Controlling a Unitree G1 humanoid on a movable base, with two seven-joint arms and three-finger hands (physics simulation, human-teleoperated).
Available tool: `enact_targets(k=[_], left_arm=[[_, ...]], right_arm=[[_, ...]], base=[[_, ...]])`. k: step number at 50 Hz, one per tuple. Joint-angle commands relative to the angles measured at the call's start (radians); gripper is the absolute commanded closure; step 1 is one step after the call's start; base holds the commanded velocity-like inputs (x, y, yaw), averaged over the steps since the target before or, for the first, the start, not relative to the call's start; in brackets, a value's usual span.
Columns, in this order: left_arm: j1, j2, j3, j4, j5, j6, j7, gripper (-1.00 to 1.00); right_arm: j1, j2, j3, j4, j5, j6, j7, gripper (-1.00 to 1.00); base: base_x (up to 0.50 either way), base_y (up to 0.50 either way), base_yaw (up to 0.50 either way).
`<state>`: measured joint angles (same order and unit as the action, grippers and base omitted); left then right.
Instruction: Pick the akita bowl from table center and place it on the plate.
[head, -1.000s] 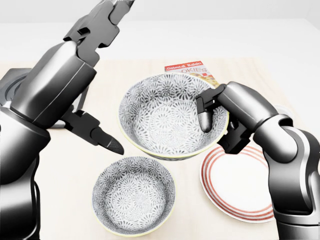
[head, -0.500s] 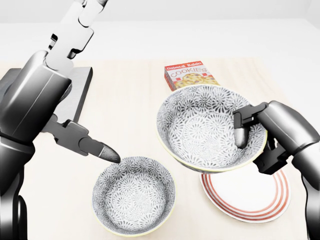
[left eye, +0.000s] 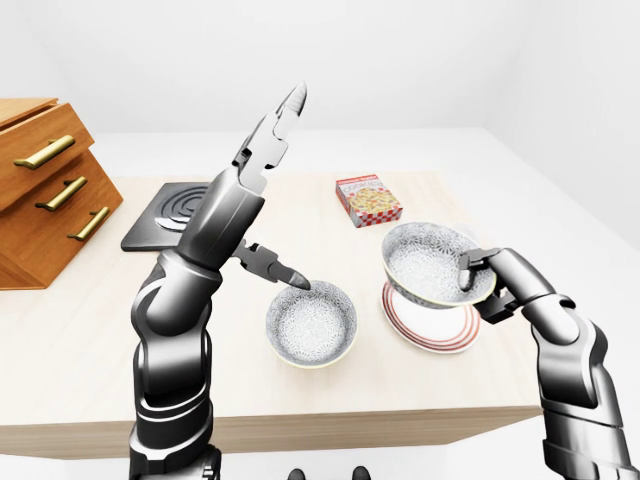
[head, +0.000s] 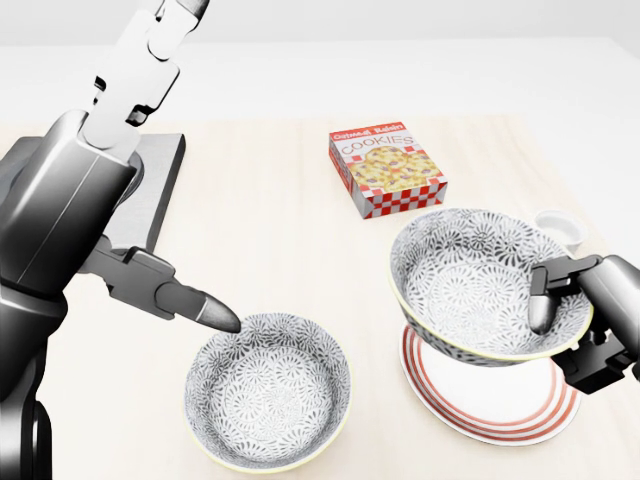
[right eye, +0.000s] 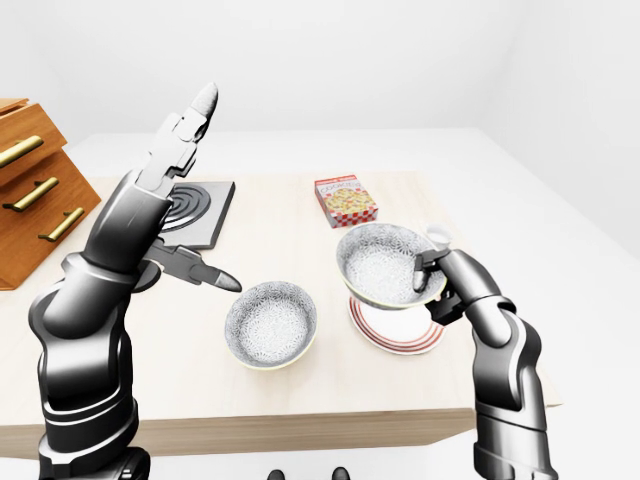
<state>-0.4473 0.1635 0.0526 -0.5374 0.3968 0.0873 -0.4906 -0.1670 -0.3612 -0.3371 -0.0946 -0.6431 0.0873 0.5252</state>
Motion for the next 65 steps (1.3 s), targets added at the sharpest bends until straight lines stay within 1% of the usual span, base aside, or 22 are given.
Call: enact_targets(k=[1, 6, 14, 15, 16, 17, 18, 22, 25, 28, 29, 31, 36, 39, 40, 48, 58, 61, 62, 63, 64, 65], left_arm=[[0.002, 0.000, -0.002, 0.001, -0.004, 0.000, 0.002, -1.00], [0.001, -0.002, -0.007, 0.010, -0.003, 0.000, 0.002, -1.00], [0.004, -0.004, -0.005, 0.015, -0.001, 0.000, 0.001, -1.00], [0.007, -0.005, -0.006, 0.014, -0.001, 0.000, 0.001, -1.00], [0.007, -0.005, -0.006, 0.014, -0.001, 0.000, 0.001, -1.00], [0.010, -0.007, -0.006, 0.012, -0.001, 0.000, 0.002, -1.00], [0.012, -0.007, -0.007, 0.012, 0.000, 0.000, 0.002, -1.00], [0.012, -0.007, -0.005, 0.010, -0.001, 0.000, 0.003, -1.00], [0.021, -0.009, -0.009, 0.015, 0.000, 0.000, 0.006, -1.00], [0.022, -0.012, -0.008, 0.015, 0.000, 0.000, 0.007, -1.00], [0.025, -0.012, -0.008, 0.017, 0.000, 0.000, 0.008, -1.00], [0.026, -0.012, -0.008, 0.016, 0.000, 0.000, 0.008, -1.00], [0.035, -0.016, -0.014, 0.008, 0.004, 0.000, 0.008, -1.00], [0.034, -0.017, -0.013, 0.008, 0.006, 0.000, 0.008, -1.00], [0.034, -0.017, -0.014, 0.007, 0.006, 0.000, 0.008, -1.00], [0.038, -0.017, -0.011, 0.018, 0.004, 0.000, 0.009, -1.00], [0.048, -0.015, -0.002, 0.035, -0.006, 0.000, 0.015, -1.00], [0.058, -0.014, 0.000, 0.036, -0.010, 0.000, 0.016, -1.00], [0.060, -0.014, 0.001, 0.037, -0.011, 0.000, 0.017, -1.00], [0.066, -0.014, 0.003, 0.038, -0.012, 0.000, 0.019, -1.00], [0.066, -0.014, 0.003, 0.038, -0.013, 0.000, 0.019, -1.00], [0.070, -0.014, 0.003, 0.036, -0.013, 0.000, 0.019, -1.00]], right_arm=[[0.028, -0.001, -0.018, 0.082, 0.068, 0.000, -0.110, 1.00], [0.016, -0.006, 0.000, 0.139, 0.057, 0.000, -0.145, 1.00], [0.033, -0.009, 0.002, 0.177, 0.043, 0.000, -0.175, 1.00], [0.036, -0.011, 0.002, 0.185, 0.039, -0.009, -0.181, 1.00], [0.036, -0.011, 0.002, 0.186, 0.039, -0.010, -0.181, 1.00], [0.036, -0.014, 0.004, 0.199, 0.030, -0.024, -0.192, 1.00], [0.037, -0.015, 0.004, 0.204, 0.028, -0.030, -0.196, 1.00], [0.036, -0.014, 0.008, 0.217, 0.017, -0.041, -0.208, 1.00], [0.038, -0.020, 0.019, 0.241, -0.017, -0.070, -0.231, 1.00], [0.040, -0.019, 0.015, 0.245, -0.020, -0.077, -0.234, 1.00], [0.044, -0.023, 0.014, 0.253, -0.028, -0.088, -0.242, 1.00], [0.044, -0.027, 0.013, 0.265, -0.041, -0.098, -0.252, 1.00], [0.030, -0.030, 0.021, 0.300, -0.058, -0.109, -0.275, 1.00], [0.021, -0.038, 0.025, 0.336, -0.063, -0.122, -0.294, 1.00], [0.012, -0.037, 0.031, 0.347, -0.065, -0.118, -0.298, 1.00], [-0.004, -0.040, 0.046, 0.388, -0.062, -0.122, -0.322, 1.00], [0.005, -0.038, 0.053, 0.400, -0.060, -0.129, -0.336, 1.00], [0.006, -0.031, 0.062, 0.405, -0.065, -0.127, -0.338, 1.00], [0.008, -0.031, 0.061, 0.405, -0.065, -0.128, -0.339, 0.87], [0.014, -0.032, 0.060, 0.404, -0.069, -0.129, -0.344, -0.51], [0.014, -0.032, 0.060, 0.404, -0.070, -0.129, -0.344, -0.51], [0.019, -0.033, 0.058, 0.403, -0.070, -0.132, -0.343, -1.00]], base=[[0.00, 0.00, 0.00], [0.00, 0.00, 0.00], [0.00, 0.00, 0.00], [0.00, 0.00, 0.00], [0.00, 0.00, 0.00], [0.00, 0.00, 0.00], [0.00, 0.00, 0.00], [0.00, 0.00, 0.00], [0.00, 0.00, 0.00], [0.00, 0.00, 0.00], [0.00, 0.00, 0.00], [0.00, 0.00, 0.00], [0.00, 0.00, 0.00], [0.00, 0.00, 0.00], [0.00, 0.00, 0.00], [0.00, 0.00, 0.00], [0.00, 0.00, 0.00], [0.00, 0.00, 0.00], [0.00, 0.00, 0.00], [0.00, 0.00, 0.00], [0.00, 0.00, 0.00], [0.00, 0.00, 0.00]])
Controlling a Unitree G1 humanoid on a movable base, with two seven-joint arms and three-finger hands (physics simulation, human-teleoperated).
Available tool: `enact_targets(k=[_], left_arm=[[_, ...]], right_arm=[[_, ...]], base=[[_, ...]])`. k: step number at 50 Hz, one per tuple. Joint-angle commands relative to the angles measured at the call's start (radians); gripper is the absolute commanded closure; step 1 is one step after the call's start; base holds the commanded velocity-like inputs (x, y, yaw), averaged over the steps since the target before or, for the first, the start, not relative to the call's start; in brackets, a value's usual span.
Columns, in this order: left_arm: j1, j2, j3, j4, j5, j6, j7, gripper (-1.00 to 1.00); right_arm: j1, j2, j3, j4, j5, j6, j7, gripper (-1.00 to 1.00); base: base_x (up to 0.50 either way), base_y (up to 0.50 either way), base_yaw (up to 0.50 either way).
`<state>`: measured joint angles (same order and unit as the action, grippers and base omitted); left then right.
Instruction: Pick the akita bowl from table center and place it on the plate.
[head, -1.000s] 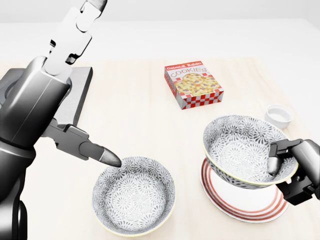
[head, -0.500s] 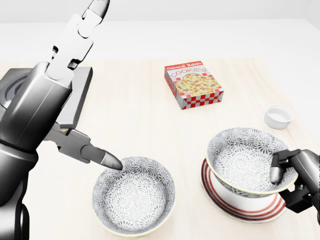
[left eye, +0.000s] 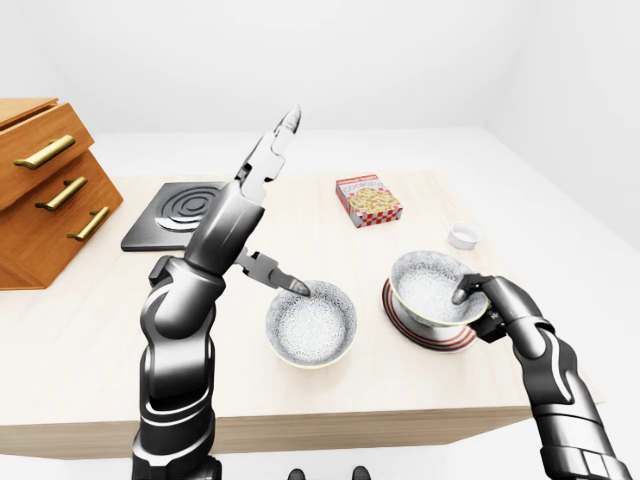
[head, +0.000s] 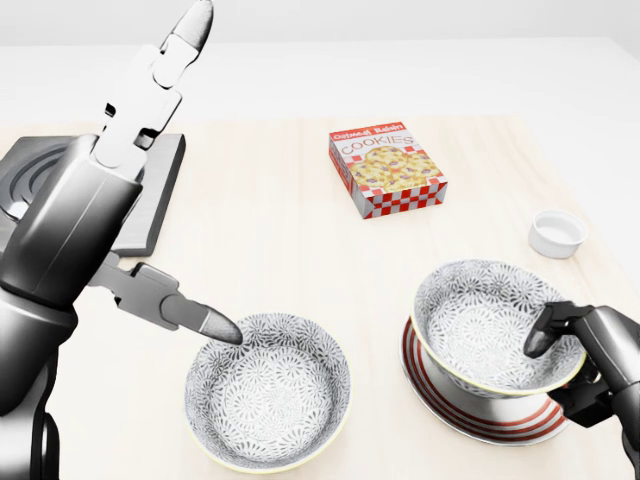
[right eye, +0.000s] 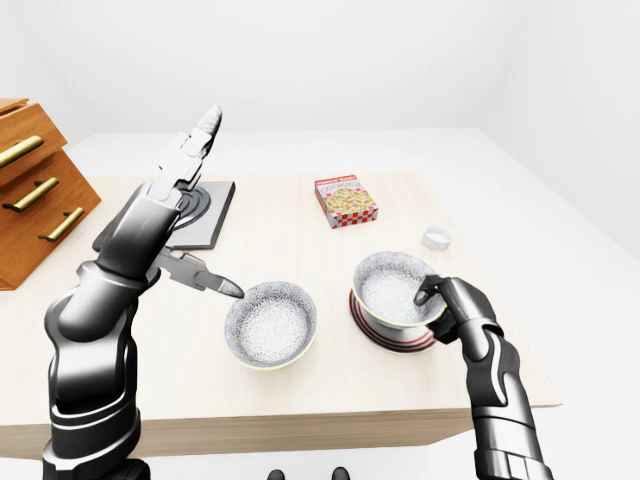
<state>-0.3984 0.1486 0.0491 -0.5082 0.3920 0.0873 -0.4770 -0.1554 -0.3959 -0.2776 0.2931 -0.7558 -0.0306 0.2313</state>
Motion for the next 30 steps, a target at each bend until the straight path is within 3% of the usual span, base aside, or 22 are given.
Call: enact_targets(k=[1, 7, 14, 24, 26, 30], left_arm=[[0.026, 0.000, 0.007, 0.005, -0.010, 0.000, 0.006, -1.00], [0.040, -0.001, 0.010, 0.005, -0.012, 0.000, 0.009, -1.00], [0.048, -0.004, 0.008, -0.001, -0.012, 0.000, 0.011, -1.00], [0.034, -0.001, 0.008, -0.012, -0.012, 0.000, 0.007, -1.00], [0.029, 0.001, 0.009, -0.015, -0.012, 0.000, 0.006, -1.00], [0.018, 0.002, 0.015, -0.027, -0.016, 0.000, 0.005, -1.00]], right_arm=[[0.018, 0.002, -0.003, 0.012, 0.042, -0.019, -0.047, -1.00], [0.037, 0.001, -0.016, -0.006, 0.033, -0.025, -0.044, -1.00], [0.031, 0.014, -0.009, -0.042, 0.007, 0.008, -0.031, -1.00], [0.082, 0.022, -0.052, -0.164, 0.009, 0.013, 0.043, -1.00], [0.093, 0.044, -0.075, -0.245, 0.048, 0.037, 0.090, -1.00], [0.091, 0.111, -0.109, -0.471, 0.182, 0.118, 0.213, -1.00]], base=[[0.00, 0.00, 0.00], [0.00, 0.00, 0.00], [0.00, 0.00, 0.00], [0.00, 0.00, 0.00], [0.00, 0.00, 0.00], [0.00, 0.00, 0.00]])
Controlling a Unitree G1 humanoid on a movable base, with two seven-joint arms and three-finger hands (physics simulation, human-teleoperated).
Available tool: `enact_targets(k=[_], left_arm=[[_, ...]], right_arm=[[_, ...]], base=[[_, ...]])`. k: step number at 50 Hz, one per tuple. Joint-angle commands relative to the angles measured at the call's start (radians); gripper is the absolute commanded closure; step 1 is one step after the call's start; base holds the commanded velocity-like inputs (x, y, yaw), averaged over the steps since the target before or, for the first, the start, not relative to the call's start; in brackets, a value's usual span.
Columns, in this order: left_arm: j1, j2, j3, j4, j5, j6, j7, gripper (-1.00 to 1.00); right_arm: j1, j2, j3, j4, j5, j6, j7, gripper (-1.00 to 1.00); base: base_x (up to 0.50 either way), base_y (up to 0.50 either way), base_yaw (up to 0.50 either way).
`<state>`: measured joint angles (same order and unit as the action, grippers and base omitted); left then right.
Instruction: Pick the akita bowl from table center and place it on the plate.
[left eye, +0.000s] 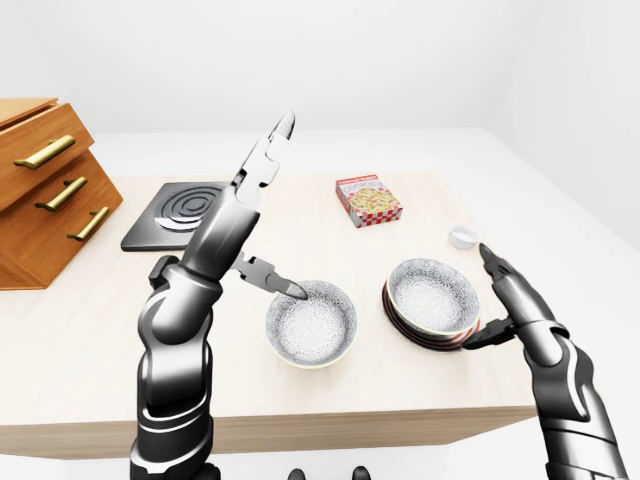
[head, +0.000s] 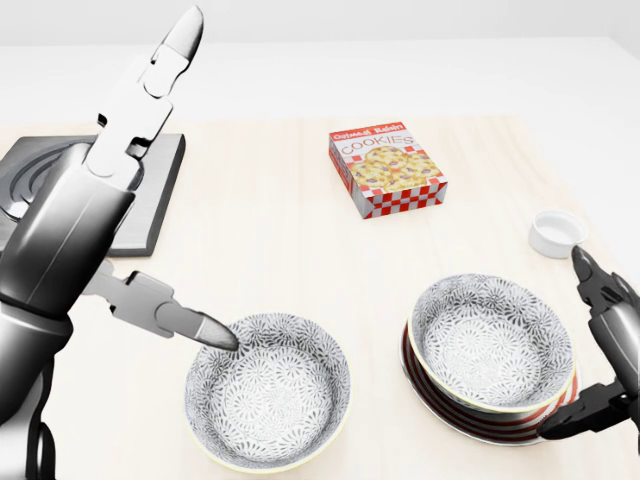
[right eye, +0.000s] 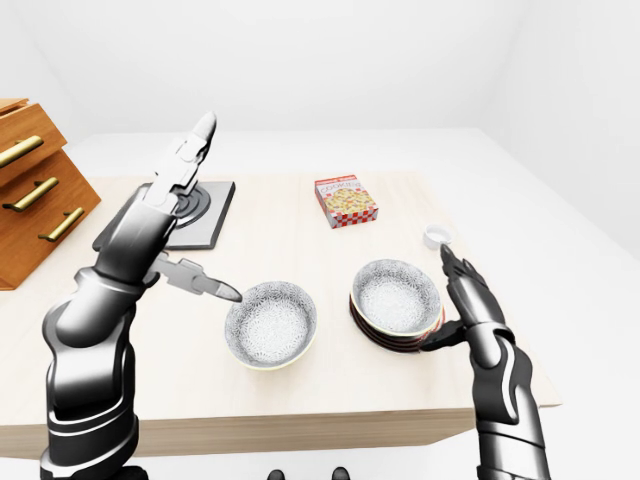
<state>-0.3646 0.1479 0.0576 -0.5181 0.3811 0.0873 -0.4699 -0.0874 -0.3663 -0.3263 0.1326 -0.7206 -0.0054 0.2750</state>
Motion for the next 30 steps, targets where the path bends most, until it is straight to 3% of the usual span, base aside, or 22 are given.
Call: enact_targets(k=[1, 5, 9, 16, 21, 30], left_arm=[[-0.016, 0.002, 0.008, -0.018, -0.009, 0.000, 0.001, -1.00], [-0.003, -0.006, 0.013, -0.040, -0.034, 0.000, 0.022, -1.00], [0.002, -0.014, 0.012, -0.059, -0.055, 0.000, 0.039, -1.00], [0.025, -0.026, 0.008, -0.075, -0.101, 0.000, 0.080, -1.00], [0.034, -0.029, 0.006, -0.070, -0.125, 0.000, 0.103, -1.00], [0.041, -0.027, 0.011, -0.077, -0.155, 0.000, 0.130, -1.00]], right_arm=[[0.020, 0.096, -0.067, -0.378, 0.185, 0.093, 0.189, -1.00], [-0.008, 0.133, -0.088, -0.599, 0.321, 0.093, 0.223, -1.00], [-0.032, 0.151, -0.067, -0.715, 0.421, 0.093, 0.186, -1.00], [-0.171, 0.172, 0.085, -0.636, 0.462, 0.093, 0.014, -1.00], [-0.197, 0.184, 0.124, -0.610, 0.512, 0.093, -0.052, -1.00], [-0.178, 0.188, 0.140, -0.614, 0.543, 0.093, -0.074, -1.00]], base=[[0.00, 0.00, 0.00], [0.00, 0.00, 0.00], [0.00, 0.00, 0.00], [0.00, 0.00, 0.00], [0.00, 0.00, 0.00], [0.00, 0.00, 0.00]])
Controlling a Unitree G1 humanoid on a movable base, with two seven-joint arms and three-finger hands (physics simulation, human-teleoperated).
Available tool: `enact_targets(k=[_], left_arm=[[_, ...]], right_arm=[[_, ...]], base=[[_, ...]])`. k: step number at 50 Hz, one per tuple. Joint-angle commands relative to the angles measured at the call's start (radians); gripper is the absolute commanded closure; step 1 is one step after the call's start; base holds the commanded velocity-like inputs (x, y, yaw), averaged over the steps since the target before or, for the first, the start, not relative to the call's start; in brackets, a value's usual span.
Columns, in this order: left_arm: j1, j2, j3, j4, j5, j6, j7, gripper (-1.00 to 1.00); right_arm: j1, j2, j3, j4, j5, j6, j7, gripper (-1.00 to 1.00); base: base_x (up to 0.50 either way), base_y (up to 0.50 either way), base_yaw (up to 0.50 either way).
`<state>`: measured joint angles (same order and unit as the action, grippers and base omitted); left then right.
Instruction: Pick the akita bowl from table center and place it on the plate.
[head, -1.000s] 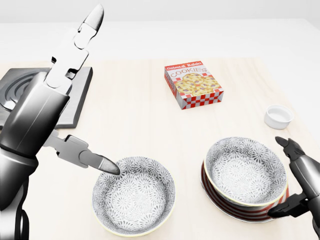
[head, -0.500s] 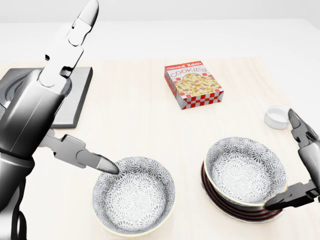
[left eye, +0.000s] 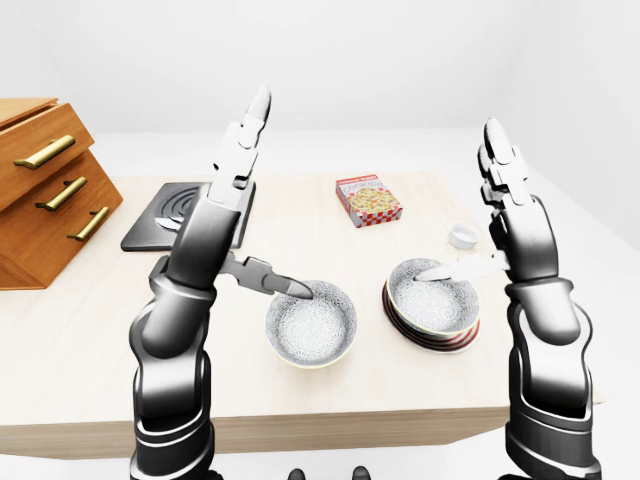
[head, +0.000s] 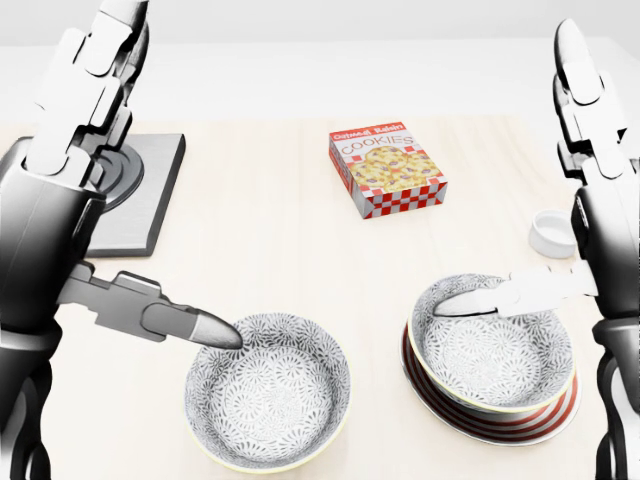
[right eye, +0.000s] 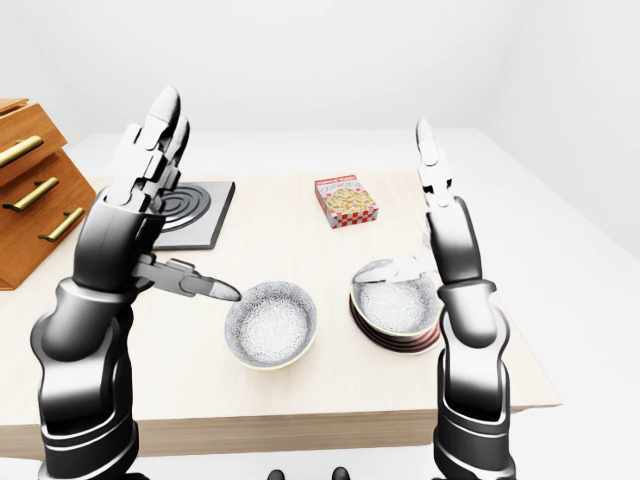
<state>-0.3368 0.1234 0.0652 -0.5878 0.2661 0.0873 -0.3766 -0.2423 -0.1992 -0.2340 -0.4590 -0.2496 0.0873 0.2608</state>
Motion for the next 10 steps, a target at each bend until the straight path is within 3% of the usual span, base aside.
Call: enact_targets(k=[1, 10], left_arm=[[0.012, -0.002, 0.004, -0.007, -0.042, 0.000, 0.039, -1.00], [0.025, 0.009, 0.016, -0.005, -0.053, 0.000, 0.047, -1.00]], right_arm=[[-0.019, 0.022, 0.047, -0.025, 0.074, 0.000, -0.060, -1.00], [0.039, 0.026, 0.031, -0.065, 0.091, 0.000, -0.043, -1.00]], base=[[0.00, 0.00, 0.00], [0.00, 0.00, 0.00]])
